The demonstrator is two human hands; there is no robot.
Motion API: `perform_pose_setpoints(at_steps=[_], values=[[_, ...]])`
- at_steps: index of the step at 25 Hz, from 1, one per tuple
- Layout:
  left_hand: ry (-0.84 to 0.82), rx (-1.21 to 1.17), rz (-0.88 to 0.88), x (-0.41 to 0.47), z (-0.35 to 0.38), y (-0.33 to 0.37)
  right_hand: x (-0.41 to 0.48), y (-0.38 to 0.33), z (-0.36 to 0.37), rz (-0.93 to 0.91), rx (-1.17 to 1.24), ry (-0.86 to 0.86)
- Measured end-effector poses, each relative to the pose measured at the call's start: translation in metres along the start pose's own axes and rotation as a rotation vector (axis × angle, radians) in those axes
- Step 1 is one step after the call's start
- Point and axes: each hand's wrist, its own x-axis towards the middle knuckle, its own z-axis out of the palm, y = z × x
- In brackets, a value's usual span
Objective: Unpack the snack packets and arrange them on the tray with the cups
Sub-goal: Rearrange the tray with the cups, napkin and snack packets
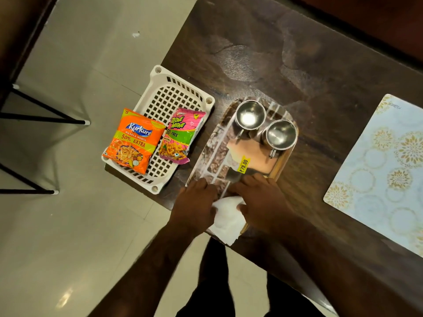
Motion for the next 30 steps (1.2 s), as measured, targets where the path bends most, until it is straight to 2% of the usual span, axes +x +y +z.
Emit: perform_pose_setpoints(at_steps=[3, 6, 9, 13, 15, 18, 21, 24, 27, 30], values=[[-0.007, -0.208, 0.024, 0.002, -0.008, -0.007, -0.001, 0.007, -0.008, 0.052, 0.132, -0.077], [-0.109, -0.460, -0.007, 0.002, -0.017, -0.020, -0.010, 0.016, -0.011, 0.063, 0.401, -0.112], [-0.090, -0.730, -0.087, 0.001, -0.022, -0.038, -0.018, 0.024, -0.006, 0.120, 0.750, -0.074], [-0.043, -1.522, -0.288, -0.007, -0.023, -0.049, -0.021, 0.020, -0.002, 0.310, 1.227, -0.105], [-0.076, -1.720, -0.352, -0.008, -0.019, -0.045, -0.020, 0.018, -0.001, 0.353, 1.315, -0.127], [-0.138, -1.582, -0.441, -0.008, -0.013, -0.035, -0.016, 0.013, 0.000, 0.404, 1.219, -0.046], [-0.152, -1.419, -0.542, -0.010, -0.005, -0.033, -0.014, 0.006, 0.002, 0.397, 0.952, 0.032], [-0.129, -1.295, -0.599, -0.014, 0.005, -0.033, -0.015, -0.003, 0.005, 0.374, 0.692, 0.019], [-0.060, -1.135, -0.588, -0.016, 0.012, -0.028, -0.018, -0.013, 0.011, 0.378, 0.496, 0.033], [0.009, -0.923, -0.528, -0.016, 0.016, -0.024, -0.019, -0.018, 0.013, 0.377, 0.448, 0.052]])
